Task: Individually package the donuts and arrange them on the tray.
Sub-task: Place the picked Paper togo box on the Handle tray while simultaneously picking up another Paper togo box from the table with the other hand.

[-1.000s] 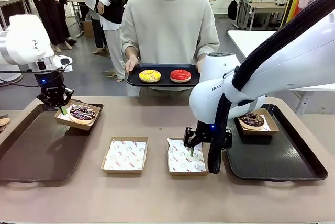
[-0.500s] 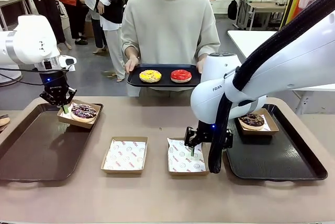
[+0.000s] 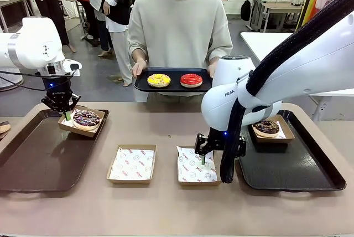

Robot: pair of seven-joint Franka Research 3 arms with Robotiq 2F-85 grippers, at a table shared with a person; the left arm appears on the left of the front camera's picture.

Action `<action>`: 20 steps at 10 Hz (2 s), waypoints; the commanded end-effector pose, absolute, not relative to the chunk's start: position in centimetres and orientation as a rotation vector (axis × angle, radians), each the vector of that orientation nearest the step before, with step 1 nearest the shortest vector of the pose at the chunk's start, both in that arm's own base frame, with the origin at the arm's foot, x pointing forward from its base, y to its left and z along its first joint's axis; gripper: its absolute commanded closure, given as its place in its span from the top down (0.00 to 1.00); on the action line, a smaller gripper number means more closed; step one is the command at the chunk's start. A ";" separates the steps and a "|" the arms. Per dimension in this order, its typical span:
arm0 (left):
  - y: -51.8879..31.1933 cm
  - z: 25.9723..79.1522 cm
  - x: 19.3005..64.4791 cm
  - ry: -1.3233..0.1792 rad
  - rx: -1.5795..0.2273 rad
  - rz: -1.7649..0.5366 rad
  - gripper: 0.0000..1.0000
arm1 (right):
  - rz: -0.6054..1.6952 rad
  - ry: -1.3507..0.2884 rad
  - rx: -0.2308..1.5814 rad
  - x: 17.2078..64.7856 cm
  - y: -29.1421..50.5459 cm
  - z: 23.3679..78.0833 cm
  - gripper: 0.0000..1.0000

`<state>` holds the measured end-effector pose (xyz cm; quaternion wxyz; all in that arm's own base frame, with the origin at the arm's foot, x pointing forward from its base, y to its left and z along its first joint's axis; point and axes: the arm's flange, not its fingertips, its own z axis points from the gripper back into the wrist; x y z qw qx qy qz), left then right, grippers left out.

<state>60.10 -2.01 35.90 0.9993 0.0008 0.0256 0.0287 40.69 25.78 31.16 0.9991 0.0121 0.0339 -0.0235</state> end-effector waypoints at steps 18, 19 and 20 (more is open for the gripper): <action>-3.5 37.1 59.7 0.086 0.059 0.137 1.00 | -0.059 0.071 0.048 40.9 25.8 30.5 0.00; -3.4 37.2 59.6 0.087 0.061 0.140 1.00 | -0.060 0.072 0.050 40.9 25.8 30.5 0.00; -3.3 37.3 59.6 0.096 0.069 0.156 1.00 | -0.067 0.075 0.050 40.9 25.9 30.5 0.00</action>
